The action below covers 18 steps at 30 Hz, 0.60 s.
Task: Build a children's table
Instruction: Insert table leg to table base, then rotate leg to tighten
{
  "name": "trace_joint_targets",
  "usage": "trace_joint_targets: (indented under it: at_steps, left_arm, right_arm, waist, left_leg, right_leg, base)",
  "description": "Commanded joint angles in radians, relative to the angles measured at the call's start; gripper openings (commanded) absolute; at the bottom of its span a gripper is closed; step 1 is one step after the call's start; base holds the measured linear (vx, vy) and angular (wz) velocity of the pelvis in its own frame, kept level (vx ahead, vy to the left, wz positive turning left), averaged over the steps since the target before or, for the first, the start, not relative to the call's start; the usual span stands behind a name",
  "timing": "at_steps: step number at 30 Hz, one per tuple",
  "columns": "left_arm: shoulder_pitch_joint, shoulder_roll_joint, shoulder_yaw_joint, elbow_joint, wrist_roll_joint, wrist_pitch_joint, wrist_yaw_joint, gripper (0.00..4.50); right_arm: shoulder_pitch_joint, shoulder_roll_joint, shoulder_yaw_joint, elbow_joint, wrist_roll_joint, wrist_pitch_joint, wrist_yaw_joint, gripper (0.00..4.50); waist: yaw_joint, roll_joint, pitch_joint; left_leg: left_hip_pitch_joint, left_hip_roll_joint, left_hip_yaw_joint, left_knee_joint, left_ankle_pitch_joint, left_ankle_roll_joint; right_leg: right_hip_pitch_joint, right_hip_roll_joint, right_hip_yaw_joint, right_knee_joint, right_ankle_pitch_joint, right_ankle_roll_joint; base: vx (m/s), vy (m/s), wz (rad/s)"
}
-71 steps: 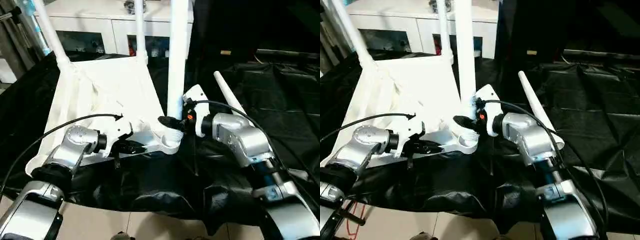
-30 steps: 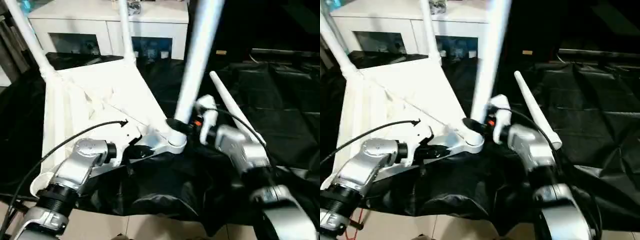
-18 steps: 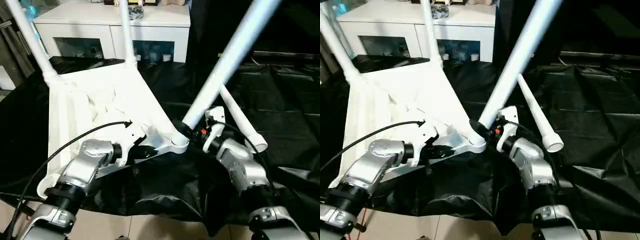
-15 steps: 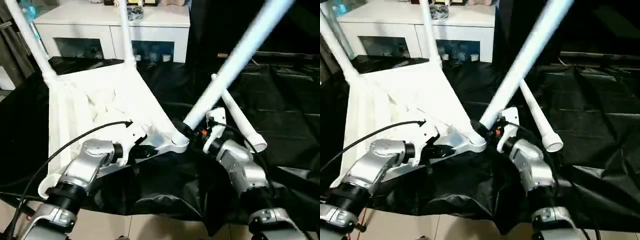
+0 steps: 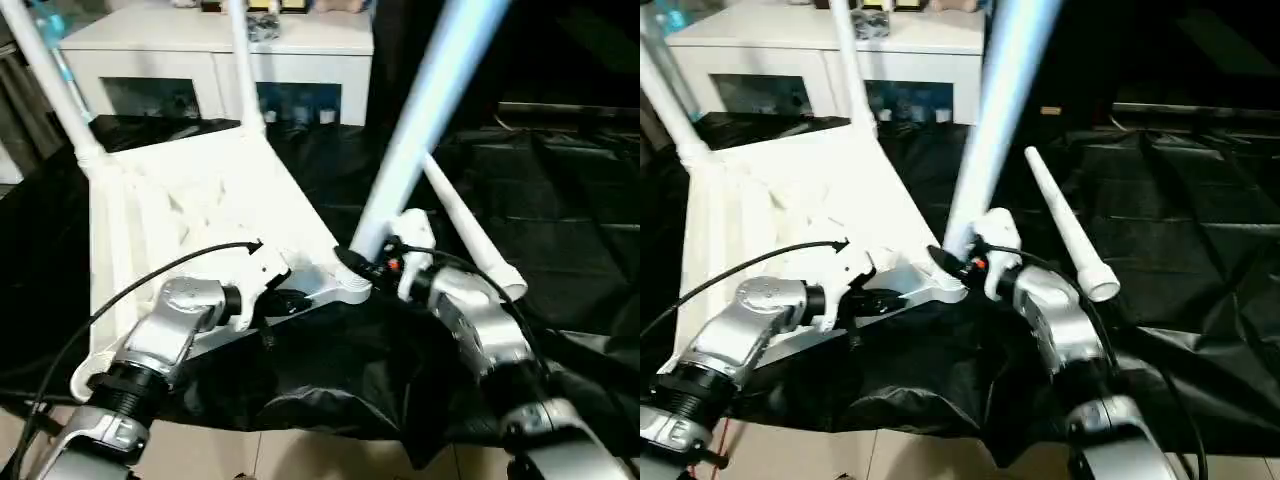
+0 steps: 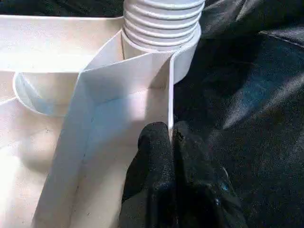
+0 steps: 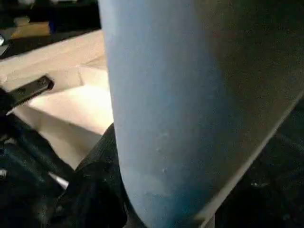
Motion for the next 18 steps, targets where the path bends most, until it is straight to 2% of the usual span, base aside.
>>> trace_joint_targets:
  at_steps: [1,2,3,4,6,7,8,11,13,18]
  left_arm:
    - [-0.005,0.029,0.005,-0.036,-0.005,-0.017,-0.023,0.0]
    - [-0.004,0.033,0.005,-0.038,-0.006,-0.016,-0.029,0.0]
    - [0.0,0.042,0.003,-0.043,-0.012,-0.016,-0.049,0.0]
    - [0.0,0.043,0.003,-0.043,-0.012,-0.016,-0.051,0.0]
    - [-0.001,0.052,-0.002,-0.043,-0.014,-0.021,-0.071,0.0]
    - [-0.002,0.058,-0.005,-0.043,-0.016,-0.028,-0.087,0.0]
    - [-0.002,0.058,-0.005,-0.043,-0.016,-0.028,-0.087,0.0]
    - [-0.005,0.081,-0.023,-0.042,-0.017,-0.06,-0.146,0.0]
    - [-0.01,0.09,-0.02,-0.033,-0.031,-0.106,-0.187,0.0]
    - [-0.018,0.107,-0.005,-0.032,-0.058,-0.13,-0.243,0.0]
  right_arm:
    - [0.006,-0.022,0.057,0.089,-0.067,0.061,0.057,1.9]
    - [-0.003,-0.025,0.064,0.097,-0.072,0.063,0.072,1.9]
    - [-0.018,-0.036,0.088,0.115,-0.085,0.058,0.111,1.9]
    - [-0.019,-0.037,0.089,0.116,-0.085,0.058,0.114,1.9]
    - [-0.027,-0.046,0.103,0.129,-0.089,0.05,0.152,1.9]
    - [-0.027,-0.053,0.112,0.132,-0.09,0.039,0.184,1.9]
    - [-0.027,-0.053,0.112,0.132,-0.09,0.039,0.184,1.9]
    - [-0.013,-0.078,0.127,0.123,-0.083,0.014,0.271,1.9]
    - [-0.003,-0.09,0.124,0.117,-0.057,0.013,0.347,1.9]
    - [0.019,-0.107,0.124,0.1,-0.035,0.008,0.421,1.9]
  waist:
    - [0.001,-0.008,-0.053]
    - [0.001,-0.008,-0.053]
    - [0.001,-0.009,-0.053]
    - [0.001,-0.013,-0.053]
    - [0.001,-0.012,-0.054]
    - [0.0,-0.023,-0.054]
    - [0.003,-0.019,-0.056]
    - [0.007,-0.024,-0.056]
    - [0.012,-0.021,-0.056]
    - [0.026,-0.018,-0.057]
  left_leg:
    - [0.001,0.013,-0.014,-0.078,-0.364,0.017]
    - [0.001,0.013,-0.014,-0.078,-0.364,0.017]
    - [0.007,0.017,-0.01,-0.078,-0.367,0.017]
    - [0.003,0.018,-0.012,-0.08,-0.36,0.018]
    - [0.003,0.019,-0.01,-0.081,-0.353,0.017]
    - [0.002,0.02,-0.008,-0.081,-0.35,0.02]
    - [0.003,0.02,-0.009,-0.081,-0.345,0.021]
    - [0.003,0.021,-0.007,-0.081,-0.332,0.029]
    - [0.004,0.024,-0.005,-0.082,-0.322,0.032]
    - [0.007,0.026,-0.003,-0.084,-0.316,0.022]
  right_leg:
    - [0.036,-0.06,0.034,-0.101,-0.524,-0.123]
    - [0.036,-0.06,0.034,-0.101,-0.524,-0.123]
    - [0.03,-0.06,0.038,-0.102,-0.484,-0.14]
    - [0.035,-0.059,0.038,-0.095,-0.46,-0.15]
    - [0.036,-0.058,0.041,-0.09,-0.416,-0.166]
    - [0.037,-0.058,0.041,-0.091,-0.411,-0.167]
    - [0.038,-0.06,0.041,-0.088,-0.405,-0.171]
    - [0.038,-0.061,0.043,-0.087,-0.387,-0.179]
    - [0.039,-0.059,0.045,-0.084,-0.354,-0.191]
    - [0.041,-0.059,0.046,-0.08,-0.318,-0.206]
  base:
    - [0.0,0.0,0.0]
    - [0.0,0.0,0.0]
    - [0.0,0.0,0.0]
    - [0.0,0.0,0.0]
    - [0.0,0.0,0.0]
    - [0.0,0.0,0.0]
    - [0.0,0.0,0.0]
    - [0.0,0.0,0.0]
    - [0.0,0.0,0.0]
    - [0.0,0.0,0.0]
